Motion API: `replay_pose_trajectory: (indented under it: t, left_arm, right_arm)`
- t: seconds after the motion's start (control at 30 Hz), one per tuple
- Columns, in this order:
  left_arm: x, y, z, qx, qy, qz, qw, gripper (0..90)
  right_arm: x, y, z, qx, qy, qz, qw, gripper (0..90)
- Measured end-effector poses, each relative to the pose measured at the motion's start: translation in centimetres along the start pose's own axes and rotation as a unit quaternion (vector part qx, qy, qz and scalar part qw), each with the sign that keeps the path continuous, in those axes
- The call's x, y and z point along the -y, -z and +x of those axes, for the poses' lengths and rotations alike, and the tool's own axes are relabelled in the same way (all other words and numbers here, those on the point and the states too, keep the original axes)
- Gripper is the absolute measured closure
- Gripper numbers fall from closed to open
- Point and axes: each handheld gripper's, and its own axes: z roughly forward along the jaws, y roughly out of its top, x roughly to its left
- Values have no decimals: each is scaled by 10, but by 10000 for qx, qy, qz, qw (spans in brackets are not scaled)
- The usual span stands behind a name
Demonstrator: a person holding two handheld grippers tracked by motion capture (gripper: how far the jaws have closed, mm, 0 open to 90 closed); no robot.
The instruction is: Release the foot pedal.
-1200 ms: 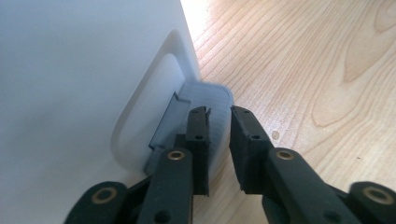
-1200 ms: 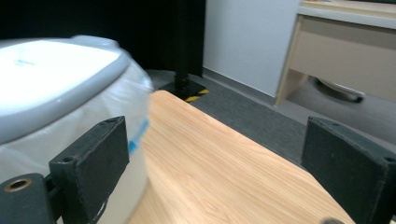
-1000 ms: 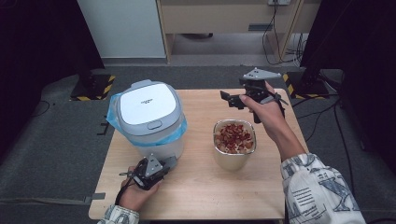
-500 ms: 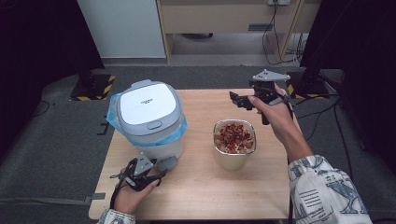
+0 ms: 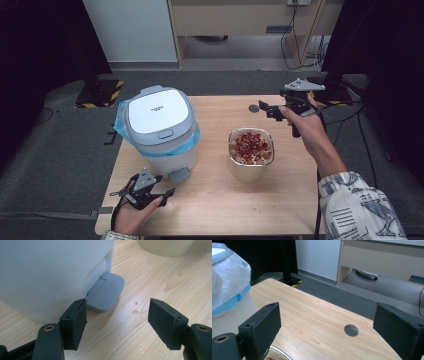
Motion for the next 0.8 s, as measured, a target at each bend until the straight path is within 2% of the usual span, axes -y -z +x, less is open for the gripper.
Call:
replay_pose_trajectory:
  t: [0.07,0.3,0.8]
  left_arm:
    - [2,1,3,11,103,6,9999,300]
    - [7,4,10,-93,236,68,9997,283]
    - [13,3,24,-450,471,146,9978,177]
  right_arm:
    - [3,3,-4,48,-27,7,10000,79]
    - [17,11,-19,224,-101,47,9997,79]
    - [58,31,-44,566,-280,199,9978,75]
